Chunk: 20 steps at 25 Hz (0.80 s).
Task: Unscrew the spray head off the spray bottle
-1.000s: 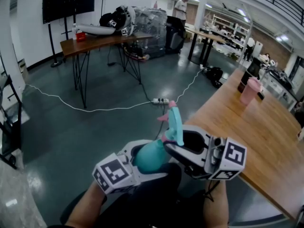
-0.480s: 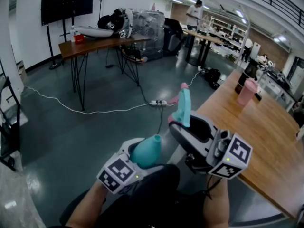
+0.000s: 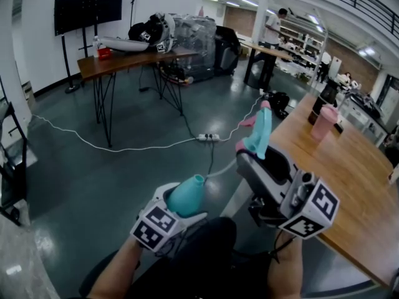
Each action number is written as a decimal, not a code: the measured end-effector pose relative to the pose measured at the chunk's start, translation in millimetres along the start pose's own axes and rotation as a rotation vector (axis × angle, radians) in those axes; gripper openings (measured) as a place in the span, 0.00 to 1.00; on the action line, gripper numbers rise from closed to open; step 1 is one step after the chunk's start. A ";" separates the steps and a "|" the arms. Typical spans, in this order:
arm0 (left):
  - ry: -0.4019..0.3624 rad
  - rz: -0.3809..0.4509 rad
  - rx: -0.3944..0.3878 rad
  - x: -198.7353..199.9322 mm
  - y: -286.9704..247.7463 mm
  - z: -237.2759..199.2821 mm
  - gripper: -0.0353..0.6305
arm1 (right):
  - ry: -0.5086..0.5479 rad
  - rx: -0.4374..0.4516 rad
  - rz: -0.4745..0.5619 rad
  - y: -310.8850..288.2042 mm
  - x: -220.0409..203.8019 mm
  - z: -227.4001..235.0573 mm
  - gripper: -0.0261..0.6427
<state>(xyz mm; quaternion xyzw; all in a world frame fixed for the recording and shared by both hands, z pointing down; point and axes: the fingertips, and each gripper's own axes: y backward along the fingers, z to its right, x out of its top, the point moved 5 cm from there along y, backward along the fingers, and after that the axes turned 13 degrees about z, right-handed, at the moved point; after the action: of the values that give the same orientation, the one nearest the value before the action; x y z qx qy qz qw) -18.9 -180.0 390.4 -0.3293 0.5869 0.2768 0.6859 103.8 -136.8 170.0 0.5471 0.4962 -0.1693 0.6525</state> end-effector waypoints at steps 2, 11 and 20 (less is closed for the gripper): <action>0.010 0.000 0.026 -0.2 1.3 -4.9 0.73 | 0.026 -0.023 0.008 1.3 1.0 1.2 0.25; 0.014 0.028 0.110 10.4 10.2 -19.0 0.73 | 0.142 -0.184 -0.047 10.5 -21.0 12.1 0.25; -0.002 0.083 0.109 30.9 9.4 -16.6 0.73 | 0.176 -0.304 -0.151 20.2 -66.7 20.5 0.25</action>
<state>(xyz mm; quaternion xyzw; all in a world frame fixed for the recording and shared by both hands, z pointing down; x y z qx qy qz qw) -31.5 -187.1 357.1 -0.2667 0.6134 0.2730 0.6914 98.7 -169.4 234.7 0.4161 0.6109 -0.0926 0.6671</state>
